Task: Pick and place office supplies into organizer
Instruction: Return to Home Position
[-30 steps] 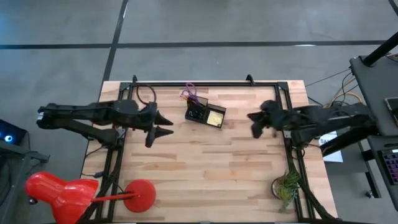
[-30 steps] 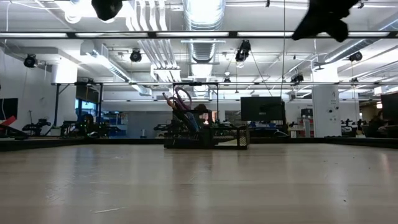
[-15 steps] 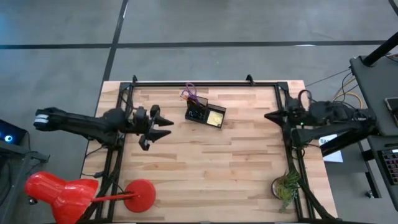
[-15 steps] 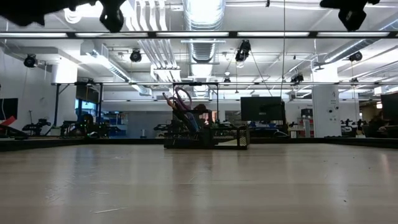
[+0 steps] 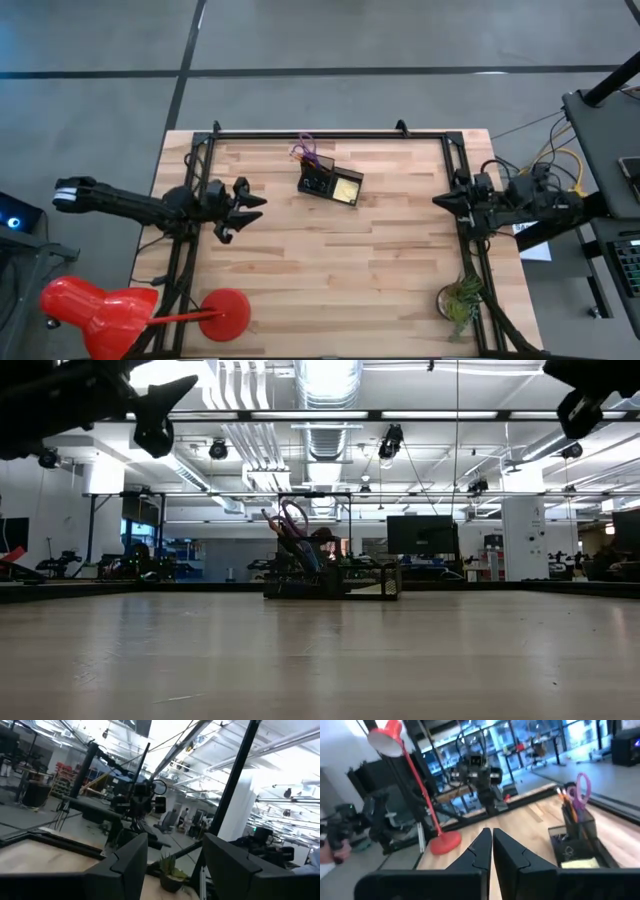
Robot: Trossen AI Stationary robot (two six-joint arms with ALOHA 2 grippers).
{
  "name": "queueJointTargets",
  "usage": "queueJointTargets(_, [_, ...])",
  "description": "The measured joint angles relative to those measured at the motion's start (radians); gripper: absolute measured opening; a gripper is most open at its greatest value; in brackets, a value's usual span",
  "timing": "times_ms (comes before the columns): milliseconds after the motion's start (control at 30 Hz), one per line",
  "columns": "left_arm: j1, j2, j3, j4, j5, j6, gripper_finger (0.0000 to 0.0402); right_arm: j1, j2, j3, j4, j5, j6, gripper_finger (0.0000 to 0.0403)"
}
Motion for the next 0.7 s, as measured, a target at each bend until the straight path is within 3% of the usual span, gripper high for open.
queueJointTargets(167, [0.018,-0.148,-0.007,-0.178,0.001,0.022,0.0176,-0.001,0.022,0.055,-0.079,0.018,-0.014,0.0008])
queueJointTargets(333, [0.044,-0.392,0.036,-0.63,0.001,0.023,0.0176,-0.001,0.001,0.072,-0.116,0.072,0.006,0.0008])
queueJointTargets(533, [0.047,-0.686,0.036,-0.819,-0.003,0.075,0.0176,-0.001,0.015,0.045,-0.072,0.072,0.013,0.0009])
queueJointTargets(700, [0.047,-0.64,0.006,-0.821,-0.022,0.073,0.0176,-0.001,0.001,-0.021,0.061,0.088,0.006,0.0009])
